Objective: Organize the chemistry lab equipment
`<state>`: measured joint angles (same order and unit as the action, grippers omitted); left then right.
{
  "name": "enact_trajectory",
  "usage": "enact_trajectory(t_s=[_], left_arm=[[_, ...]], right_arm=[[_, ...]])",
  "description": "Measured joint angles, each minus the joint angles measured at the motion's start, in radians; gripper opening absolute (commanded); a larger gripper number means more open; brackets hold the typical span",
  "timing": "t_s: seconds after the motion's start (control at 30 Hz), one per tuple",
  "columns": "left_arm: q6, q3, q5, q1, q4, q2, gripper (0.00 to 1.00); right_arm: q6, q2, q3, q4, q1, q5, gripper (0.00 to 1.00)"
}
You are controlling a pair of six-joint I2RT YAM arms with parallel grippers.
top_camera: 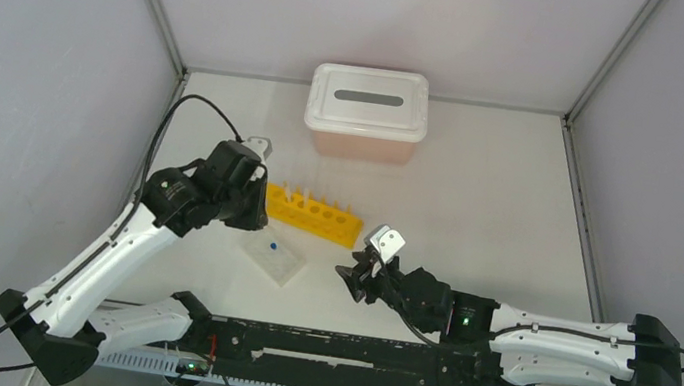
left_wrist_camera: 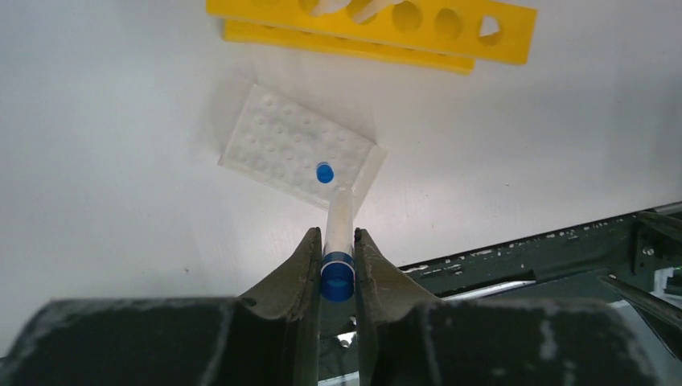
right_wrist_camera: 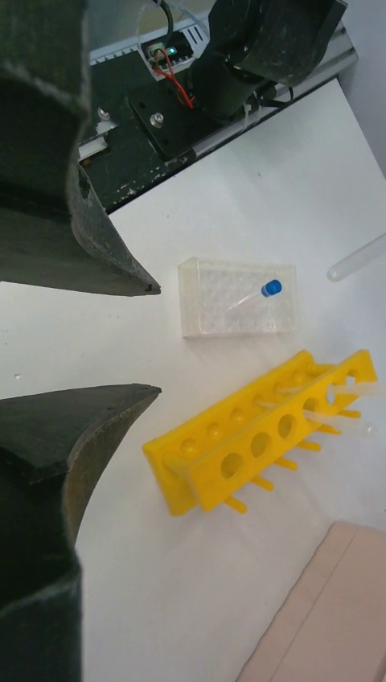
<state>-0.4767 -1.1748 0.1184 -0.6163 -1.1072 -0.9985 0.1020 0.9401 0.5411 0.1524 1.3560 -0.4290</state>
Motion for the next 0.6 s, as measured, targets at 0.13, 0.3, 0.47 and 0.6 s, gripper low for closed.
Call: enact_trajectory(t_s=[0.13,0.3,0.47,0.6], left_arm=[[0.004,0.001,0.04,0.001,-0.001,-0.024,0.13],[0.007,0.011,0.069,0.005,0.01,-0.061,0.12],[0.008,0.069,0.073,0.014,0.038,-0.086,0.12],[0.008,0.11,0.072,0.019,0.056,-0.103,0.11]], right_arm=[[0.016,0.0,0.0,-0.016,0.0,-0.034,0.51],[0.027,0.0,-0.017,-0.016,-0.003,-0.052,0.51],[0.037,0.001,-0.03,-0.015,-0.019,-0.051,0.51],[0.04,0.006,-0.034,-0.013,-0.031,-0.046,0.51]])
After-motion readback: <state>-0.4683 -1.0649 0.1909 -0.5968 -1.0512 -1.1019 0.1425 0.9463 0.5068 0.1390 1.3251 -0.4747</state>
